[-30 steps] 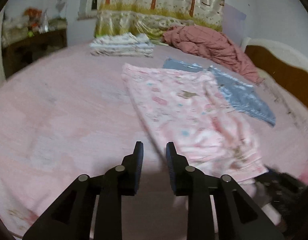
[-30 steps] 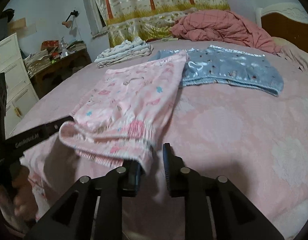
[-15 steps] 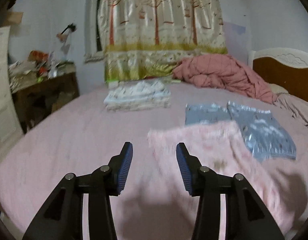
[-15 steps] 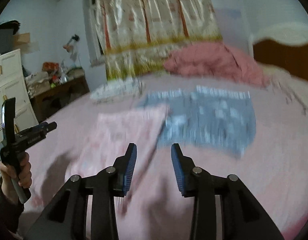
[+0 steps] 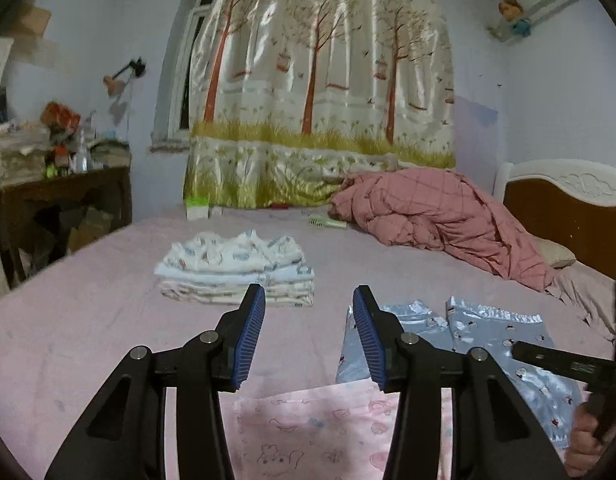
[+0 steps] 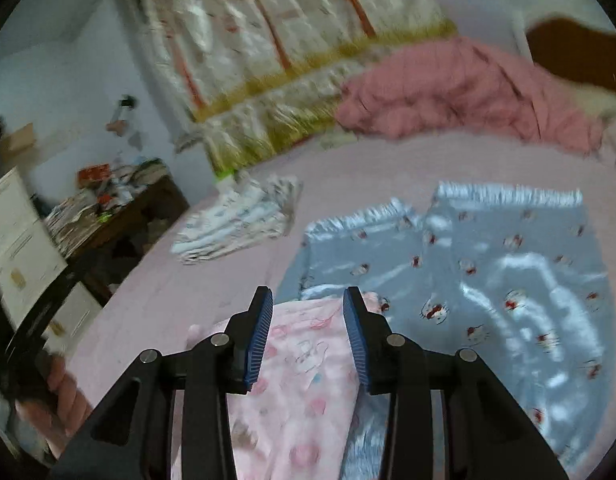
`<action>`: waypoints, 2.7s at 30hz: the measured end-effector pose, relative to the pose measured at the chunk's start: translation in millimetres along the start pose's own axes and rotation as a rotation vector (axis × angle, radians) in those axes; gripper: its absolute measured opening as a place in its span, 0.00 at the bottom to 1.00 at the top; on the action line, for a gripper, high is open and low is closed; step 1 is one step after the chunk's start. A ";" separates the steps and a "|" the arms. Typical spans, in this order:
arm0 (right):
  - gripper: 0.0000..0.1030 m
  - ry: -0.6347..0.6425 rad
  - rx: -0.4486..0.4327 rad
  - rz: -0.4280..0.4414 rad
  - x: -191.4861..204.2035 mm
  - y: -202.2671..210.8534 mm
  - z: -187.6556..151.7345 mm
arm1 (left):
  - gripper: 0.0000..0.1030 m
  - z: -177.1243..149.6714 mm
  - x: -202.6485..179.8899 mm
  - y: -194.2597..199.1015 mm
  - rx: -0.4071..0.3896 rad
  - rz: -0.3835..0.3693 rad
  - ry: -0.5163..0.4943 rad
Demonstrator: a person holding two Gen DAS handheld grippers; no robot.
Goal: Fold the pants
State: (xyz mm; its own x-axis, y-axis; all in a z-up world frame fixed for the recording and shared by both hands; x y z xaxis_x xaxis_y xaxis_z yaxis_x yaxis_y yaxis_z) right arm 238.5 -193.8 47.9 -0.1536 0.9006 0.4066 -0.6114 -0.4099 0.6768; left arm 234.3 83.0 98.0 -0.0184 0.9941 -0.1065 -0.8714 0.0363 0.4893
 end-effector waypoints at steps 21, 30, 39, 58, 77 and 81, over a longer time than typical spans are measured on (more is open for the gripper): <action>0.03 0.039 0.286 -0.048 -36.2 -161.8 4.3 | 0.45 -83.0 59.9 -123.7 0.403 0.155 0.060; 0.03 0.061 0.168 -0.157 -46.0 -157.6 14.7 | 0.45 -93.0 70.5 -119.4 0.479 0.228 0.047; 0.54 -0.041 0.168 -0.071 -63.8 -141.7 13.6 | 0.63 -107.5 73.0 -125.6 0.622 -0.019 0.164; 0.54 -0.034 0.280 -0.012 -62.3 -155.3 -3.5 | 0.01 -109.2 62.7 -133.5 0.629 -0.140 0.164; 0.62 -0.041 0.284 0.030 -61.5 -156.0 -3.7 | 0.65 -105.1 97.6 -140.2 0.585 0.059 0.171; 0.63 -0.035 0.317 0.049 -58.4 -162.7 -7.4 | 0.67 -107.4 96.5 -140.0 0.609 0.001 0.174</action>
State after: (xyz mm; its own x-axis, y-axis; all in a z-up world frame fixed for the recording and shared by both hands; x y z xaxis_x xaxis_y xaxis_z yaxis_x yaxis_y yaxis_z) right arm 341.2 -178.6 -90.6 -0.1471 0.8753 0.4606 -0.3306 -0.4824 0.8112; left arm 301.8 163.0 -73.8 -0.1432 0.9651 -0.2193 -0.4366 0.1373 0.8891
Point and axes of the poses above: each gripper's, at about its wrist camera, not at the fingertips, and y roughly against the way its jaws point, x to its left, z to its top, the point moved 7 cm from there along -y, roughly the way its jaws point, and after that the axes turned 13 degrees about x, right-handed, at the moved point
